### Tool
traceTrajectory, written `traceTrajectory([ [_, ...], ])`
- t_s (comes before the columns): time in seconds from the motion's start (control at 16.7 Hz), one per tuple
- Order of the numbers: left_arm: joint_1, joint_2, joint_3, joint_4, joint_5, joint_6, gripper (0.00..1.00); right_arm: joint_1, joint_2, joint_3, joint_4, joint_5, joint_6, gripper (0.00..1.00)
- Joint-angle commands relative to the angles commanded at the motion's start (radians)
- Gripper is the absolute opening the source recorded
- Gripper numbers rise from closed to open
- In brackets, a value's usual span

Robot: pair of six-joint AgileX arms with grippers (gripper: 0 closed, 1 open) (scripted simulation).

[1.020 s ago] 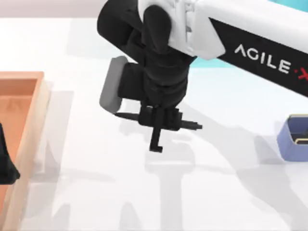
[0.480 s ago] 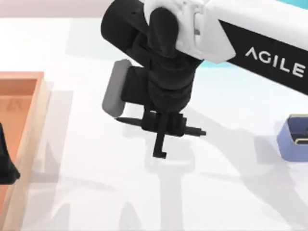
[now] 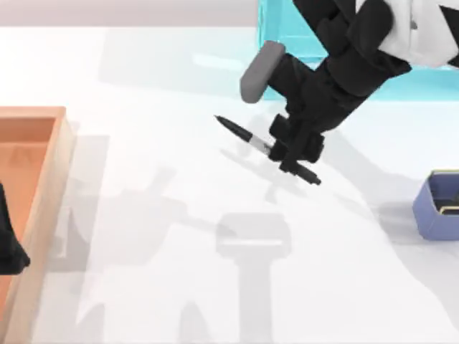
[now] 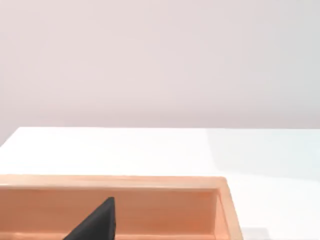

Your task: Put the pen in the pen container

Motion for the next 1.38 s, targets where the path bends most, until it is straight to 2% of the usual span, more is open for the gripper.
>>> traceTrajectory([
  [0.66, 0.000, 0.000, 0.000, 0.000, 0.000, 0.000, 1.00, -0.690, -0.216, -0.598, 0.831, -0.918, -0.028, 0.00],
  [0.9, 0.000, 0.000, 0.000, 0.000, 0.000, 0.000, 1.00, -0.877, -0.277, -0.752, 1.064, -1.195, -0.026, 0.00],
  [1.14, 0.000, 0.000, 0.000, 0.000, 0.000, 0.000, 1.00, -0.980, -0.309, -0.831, 1.194, -1.355, -0.021, 0.00],
  [1.38, 0.000, 0.000, 0.000, 0.000, 0.000, 0.000, 1.00, -0.993, -0.313, -0.841, 1.210, -1.376, -0.020, 0.00],
])
